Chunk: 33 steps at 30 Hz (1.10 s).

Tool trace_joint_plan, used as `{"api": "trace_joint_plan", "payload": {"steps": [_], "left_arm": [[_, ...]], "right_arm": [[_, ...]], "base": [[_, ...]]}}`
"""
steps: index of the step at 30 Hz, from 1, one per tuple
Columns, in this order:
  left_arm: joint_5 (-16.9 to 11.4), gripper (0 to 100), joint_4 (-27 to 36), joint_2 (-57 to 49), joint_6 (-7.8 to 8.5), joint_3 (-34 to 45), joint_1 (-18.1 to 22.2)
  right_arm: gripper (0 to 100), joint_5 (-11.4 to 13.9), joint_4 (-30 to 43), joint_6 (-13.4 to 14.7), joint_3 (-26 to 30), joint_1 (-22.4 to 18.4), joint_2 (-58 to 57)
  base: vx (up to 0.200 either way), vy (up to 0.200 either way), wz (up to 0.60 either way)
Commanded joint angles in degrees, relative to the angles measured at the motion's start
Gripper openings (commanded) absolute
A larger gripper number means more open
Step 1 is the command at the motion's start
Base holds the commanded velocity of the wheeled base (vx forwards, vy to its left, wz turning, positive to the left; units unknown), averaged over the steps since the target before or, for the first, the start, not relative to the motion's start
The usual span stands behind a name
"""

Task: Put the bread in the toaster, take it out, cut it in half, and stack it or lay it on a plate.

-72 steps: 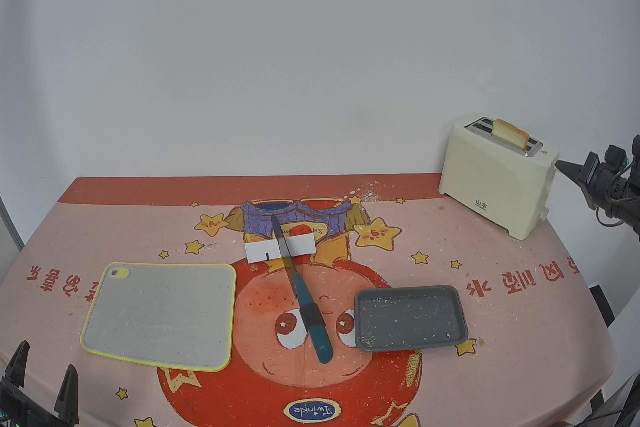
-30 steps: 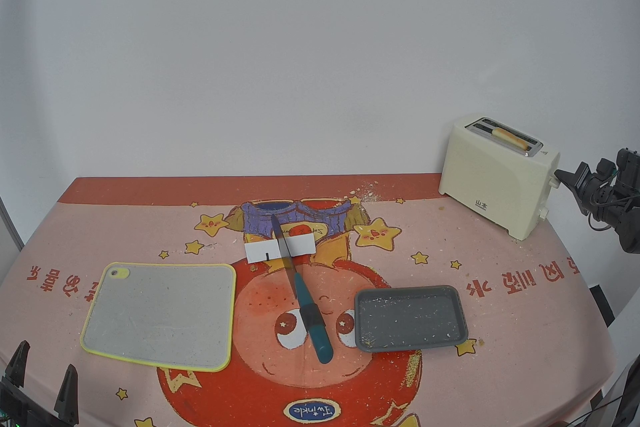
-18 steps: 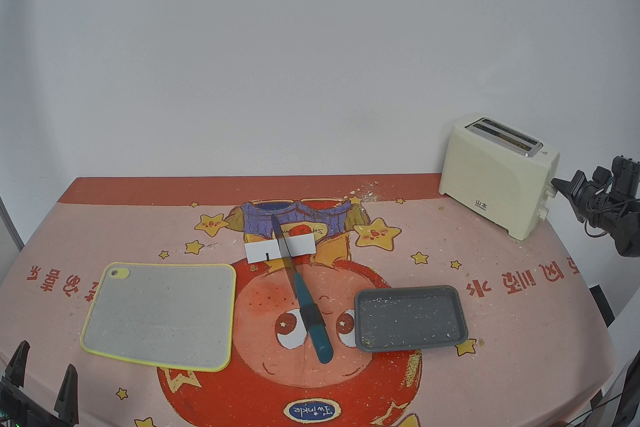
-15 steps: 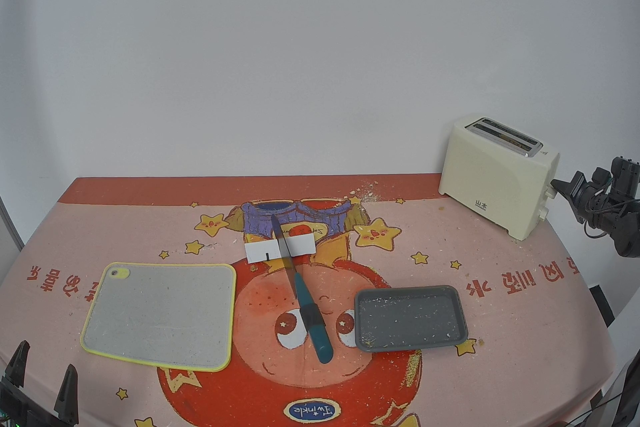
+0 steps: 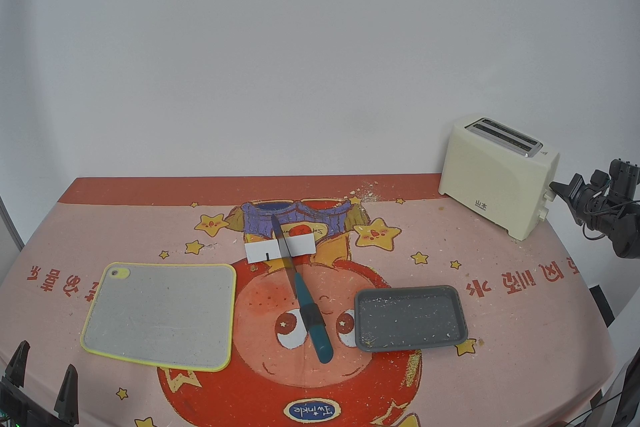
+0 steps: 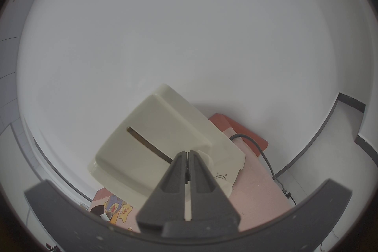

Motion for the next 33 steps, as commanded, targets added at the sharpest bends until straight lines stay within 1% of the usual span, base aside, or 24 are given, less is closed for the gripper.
{"api": "trace_joint_plan", "payload": {"steps": [1,9,13,14,17,19,21,23,24,26,27,28,30,31,33], "left_arm": [[0.0,100,0.0,-0.9,-0.01,1.0,0.0],[0.0,100,0.0,-0.9,-0.10,1.0,0.0],[0.0,100,-0.1,-0.9,-0.10,1.0,0.0],[0.0,100,0.0,-0.9,-0.10,1.0,0.0],[0.0,100,-0.1,-0.9,-0.10,1.0,0.0],[0.0,100,-0.1,-0.9,-0.10,1.0,0.0],[0.0,100,-0.1,-0.9,-0.10,1.0,0.0],[0.0,100,0.0,-0.9,-0.10,1.0,0.0],[0.0,100,0.0,-0.9,-0.10,1.0,0.0],[0.0,100,-0.1,-0.9,-0.10,1.0,0.0],[0.0,100,-0.1,-0.9,-0.10,1.0,0.0],[0.0,100,-0.1,-0.9,-0.10,1.0,0.0],[0.0,100,-0.1,-0.9,-0.10,1.0,0.0],[0.0,100,-0.1,-0.9,-0.10,1.0,0.0],[0.0,100,-0.1,-0.9,-0.10,1.0,0.0]], "right_arm": [[0,0.0,0.1,0.1,0.1,0.1,-0.2],[0,0.0,0.7,0.4,2.0,1.3,-8.3],[0,0.0,0.7,-0.1,3.2,1.6,-10.8],[0,0.0,0.7,-0.9,3.6,1.6,-11.9],[0,0.0,0.7,-4.6,4.8,1.0,-14.6],[0,0.0,0.8,-8.0,6.1,0.8,-16.5],[0,0.0,0.8,-13.9,8.2,-0.1,-18.2],[0,0.4,0.8,-20.4,11.8,-0.9,-20.4],[0,1.0,0.8,-25.2,15.1,-1.2,-22.1],[0,3.2,0.7,-32.7,20.2,-1.3,-23.9],[0,4.4,0.4,-35.3,21.8,-1.3,-24.4],[0,5.4,0.1,-37.2,22.9,-1.0,-24.9],[0,6.1,0.1,-38.3,24.2,-0.3,-25.8],[0,6.3,0.1,-38.9,26.0,0.6,-27.0],[0,7.1,0.0,-41.4,28.6,1.7,-28.3]], "base": [[0.000,0.000,0.00],[0.000,0.000,0.00],[0.000,0.000,0.00],[0.000,0.000,0.00],[0.000,0.000,0.00],[0.000,0.000,0.00],[0.000,0.000,0.00],[0.000,0.000,0.00],[0.000,0.000,0.00],[0.000,0.000,0.00],[0.000,0.000,0.00],[0.000,0.000,0.00],[0.000,0.000,0.00],[0.000,0.000,0.00],[0.000,0.000,0.00]]}}
